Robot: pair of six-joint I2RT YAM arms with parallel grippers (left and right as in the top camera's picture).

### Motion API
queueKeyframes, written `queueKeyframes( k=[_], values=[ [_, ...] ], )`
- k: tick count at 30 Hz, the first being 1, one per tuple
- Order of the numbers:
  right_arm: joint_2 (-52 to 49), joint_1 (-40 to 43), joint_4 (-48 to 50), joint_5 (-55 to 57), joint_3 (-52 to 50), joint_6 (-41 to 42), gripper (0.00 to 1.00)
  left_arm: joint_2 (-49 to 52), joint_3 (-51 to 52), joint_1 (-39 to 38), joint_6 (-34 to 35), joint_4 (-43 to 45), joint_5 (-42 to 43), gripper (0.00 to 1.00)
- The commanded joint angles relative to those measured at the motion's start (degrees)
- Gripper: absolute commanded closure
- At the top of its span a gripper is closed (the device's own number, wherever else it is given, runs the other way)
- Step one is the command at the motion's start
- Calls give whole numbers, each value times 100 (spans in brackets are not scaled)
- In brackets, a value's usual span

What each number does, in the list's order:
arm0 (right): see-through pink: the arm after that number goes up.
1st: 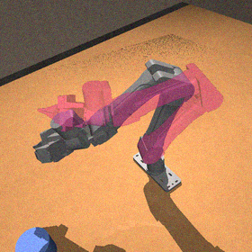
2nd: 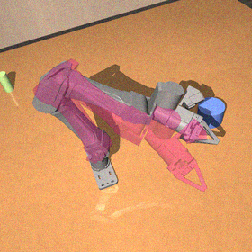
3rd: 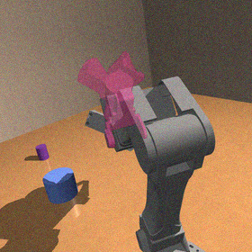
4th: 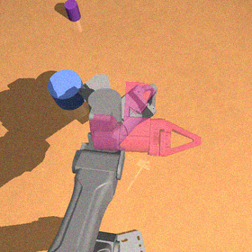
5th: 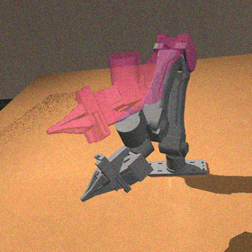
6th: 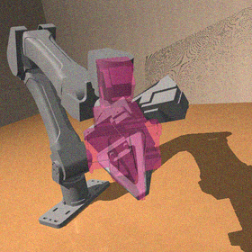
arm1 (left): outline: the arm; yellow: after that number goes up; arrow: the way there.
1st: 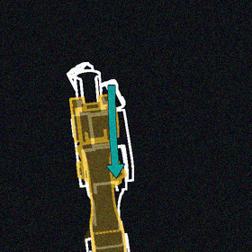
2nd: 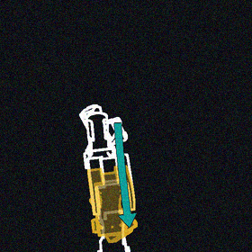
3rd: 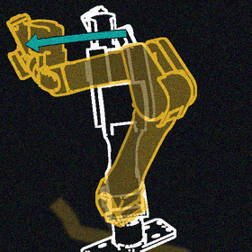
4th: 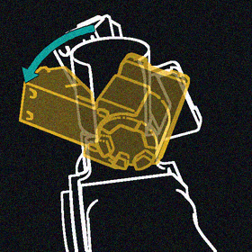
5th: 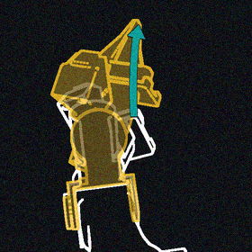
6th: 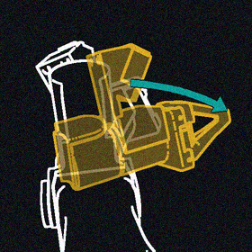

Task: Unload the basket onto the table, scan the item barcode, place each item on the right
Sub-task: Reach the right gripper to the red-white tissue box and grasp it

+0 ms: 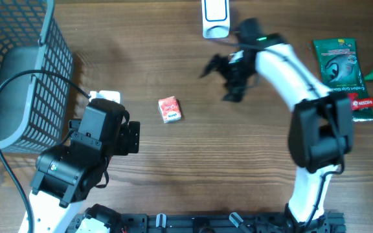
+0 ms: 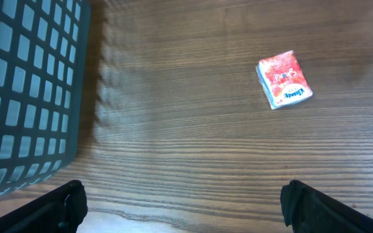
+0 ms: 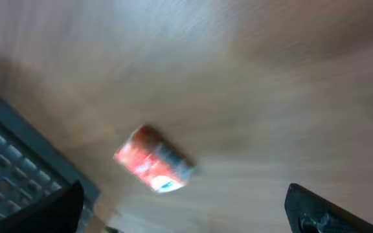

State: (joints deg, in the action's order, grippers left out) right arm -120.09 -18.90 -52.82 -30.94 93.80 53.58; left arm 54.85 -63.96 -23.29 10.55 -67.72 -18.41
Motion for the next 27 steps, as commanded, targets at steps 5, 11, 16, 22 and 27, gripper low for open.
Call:
queueKeyframes(
  k=[5, 11, 16, 22, 27],
  values=[
    [28, -1639, 529, 979, -46, 3392, 8, -9, 0, -7, -70, 17, -52, 0],
    [-197, -1956, 750, 1552, -50, 3891, 15, -9, 0, -7, -70, 17, -52, 0],
    [-636, -1993, 820, 1228, -52, 3941, 28, -9, 0, -7, -70, 17, -52, 0],
    [-765, -2100, 820, 1113, -52, 3910, 33, -9, 0, -7, -70, 17, -52, 0],
    [-765, -2090, 800, 1679, -50, 2885, 71, -9, 0, -7, -70, 17, -52, 0]
  ],
)
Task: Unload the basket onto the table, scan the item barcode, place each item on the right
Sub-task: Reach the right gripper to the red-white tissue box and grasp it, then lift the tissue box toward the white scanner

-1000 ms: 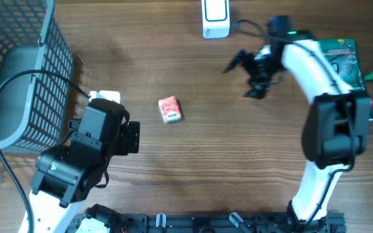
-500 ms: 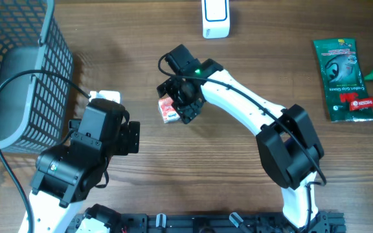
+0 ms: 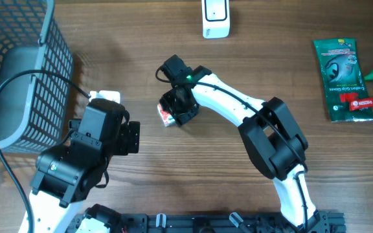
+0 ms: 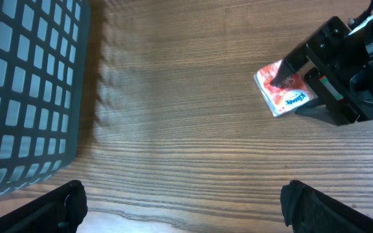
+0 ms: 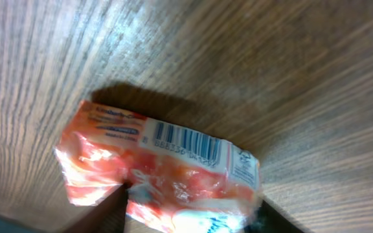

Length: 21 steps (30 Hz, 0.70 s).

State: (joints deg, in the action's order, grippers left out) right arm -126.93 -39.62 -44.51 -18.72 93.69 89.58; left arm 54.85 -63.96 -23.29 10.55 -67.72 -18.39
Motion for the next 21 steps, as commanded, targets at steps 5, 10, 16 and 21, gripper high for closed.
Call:
queueKeyframes(
  k=[5, 10, 16, 21],
  values=[
    [-31, 63, -31, 680, -39, -2717, 96, -9, 0, -7, -70, 17, -55, 0],
    [483, 404, -581, 1882, -37, -5475, 90, -9, 0, -7, -70, 17, -55, 0],
    [837, 608, -1049, 3407, -31, -7444, 2, -9, 0, -7, -70, 17, -55, 0],
    [1040, 610, -328, 1768, -31, -6323, 29, -9, 0, -7, -70, 17, -55, 0]
  ],
)
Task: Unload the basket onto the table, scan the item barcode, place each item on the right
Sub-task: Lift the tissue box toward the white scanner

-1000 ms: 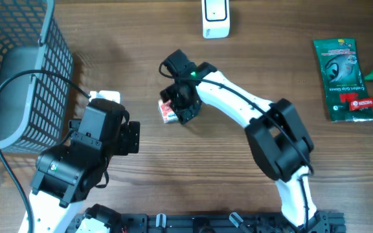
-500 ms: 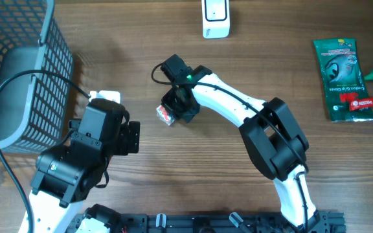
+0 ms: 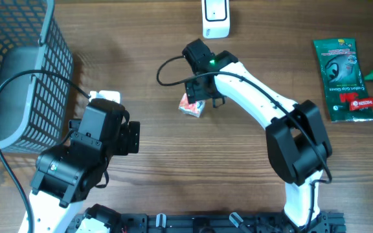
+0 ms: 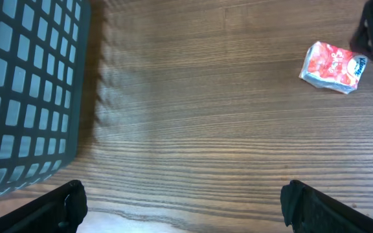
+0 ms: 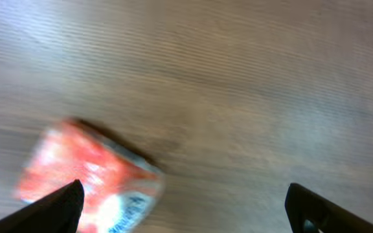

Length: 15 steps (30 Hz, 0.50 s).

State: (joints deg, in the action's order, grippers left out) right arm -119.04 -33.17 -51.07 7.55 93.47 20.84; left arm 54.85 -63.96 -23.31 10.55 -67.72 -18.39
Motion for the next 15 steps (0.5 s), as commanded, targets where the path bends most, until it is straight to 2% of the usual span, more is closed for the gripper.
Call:
queueKeyframes(
  k=[1, 3, 4, 5, 8, 15],
  values=[
    [216, -35, 507, -1038, -13, 815, 50, -9, 0, -4, -70, 17, -55, 0],
    [109, -46, 957, -973, -22, 1346, 82, -9, 0, -4, -70, 17, -55, 0],
    [7, -48, 1147, -793, -22, 1510, 91, -9, 0, -4, -70, 17, -55, 0],
    [-111, -50, 1279, -612, -22, 1705, 96, -9, 0, -4, -70, 17, -52, 0],
    [-413, -44, 1530, -682, -22, 1825, 96, -9, 0, -4, -70, 17, -55, 0],
    [-549, -50, 1440, -1032, -22, 1381, 96, -9, 0, -4, -70, 17, -55, 0]
  ],
)
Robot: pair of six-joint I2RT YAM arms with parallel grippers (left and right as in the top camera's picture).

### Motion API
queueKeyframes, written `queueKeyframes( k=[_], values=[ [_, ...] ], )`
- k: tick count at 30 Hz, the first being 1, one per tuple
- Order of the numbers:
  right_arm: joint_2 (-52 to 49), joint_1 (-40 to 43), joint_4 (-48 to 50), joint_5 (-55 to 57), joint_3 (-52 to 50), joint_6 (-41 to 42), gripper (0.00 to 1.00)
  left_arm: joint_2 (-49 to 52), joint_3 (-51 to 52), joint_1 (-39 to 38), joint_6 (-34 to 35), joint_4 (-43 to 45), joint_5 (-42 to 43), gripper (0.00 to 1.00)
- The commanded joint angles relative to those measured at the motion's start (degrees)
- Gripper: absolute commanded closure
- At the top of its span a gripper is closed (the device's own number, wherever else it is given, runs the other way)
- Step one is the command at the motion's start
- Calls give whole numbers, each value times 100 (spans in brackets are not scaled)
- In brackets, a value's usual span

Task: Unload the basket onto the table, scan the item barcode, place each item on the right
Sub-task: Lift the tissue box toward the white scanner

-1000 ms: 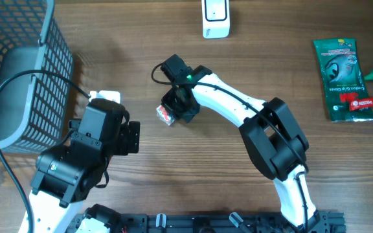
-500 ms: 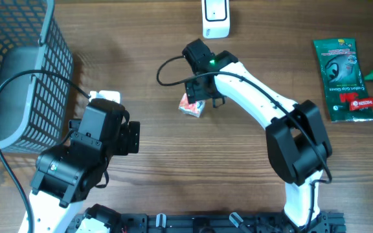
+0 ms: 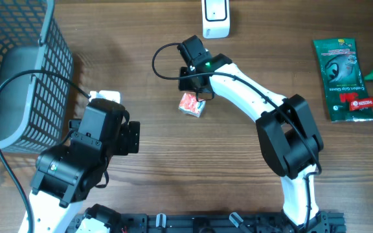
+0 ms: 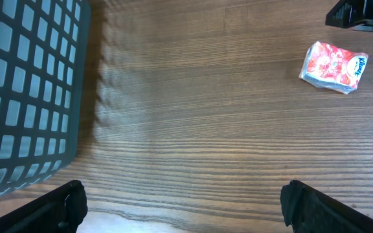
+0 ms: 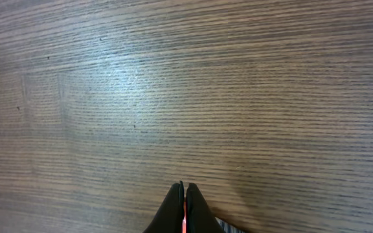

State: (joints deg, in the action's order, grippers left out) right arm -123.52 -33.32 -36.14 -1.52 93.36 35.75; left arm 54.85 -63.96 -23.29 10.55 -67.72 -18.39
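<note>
A small red tissue packet (image 3: 191, 103) lies on the wooden table, also visible in the left wrist view (image 4: 332, 66). The white barcode scanner (image 3: 215, 16) stands at the far edge. My right gripper (image 3: 197, 89) is just beyond the packet, toward the scanner; its fingers (image 5: 173, 204) are pressed together with only a red sliver showing in the slit. The packet lies apart from it on the wood. My left gripper (image 4: 183, 207) hovers open at the near left, nothing between its fingers.
A dark wire basket (image 3: 18, 65) fills the far left corner. At the right edge lie a green packet (image 3: 339, 61), a red bar (image 3: 370, 101) and a red-yellow bottle. A white object (image 3: 105, 96) shows beside the left arm.
My right gripper was open over the packet and is now shut, shifted slightly toward the scanner. The packet stays where it lay. The left arm has not moved.
The packet first lay left of centre while my right gripper was open near the scanner. Then the gripper was down on the packet there. Later the packet lay further right and turned, the gripper open above it; now the gripper is shut beside it.
</note>
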Motion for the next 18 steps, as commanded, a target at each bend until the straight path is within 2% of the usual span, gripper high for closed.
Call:
queueKeyframes(
  k=[1, 12, 16, 18],
  values=[
    [-127, -35, -55, -188, -11, -118, 96, -9, 0, -7, -70, 17, -55, 0],
    [-455, -46, -136, -957, -11, -177, 96, -9, 0, -7, -70, 17, -55, 0],
    [-452, -42, -79, -2109, -11, -861, 96, -9, 0, -7, -70, 17, -55, 0],
    [-450, -42, -291, -2804, -4, -1539, 96, -9, 0, -7, -70, 17, -55, 0]
  ],
)
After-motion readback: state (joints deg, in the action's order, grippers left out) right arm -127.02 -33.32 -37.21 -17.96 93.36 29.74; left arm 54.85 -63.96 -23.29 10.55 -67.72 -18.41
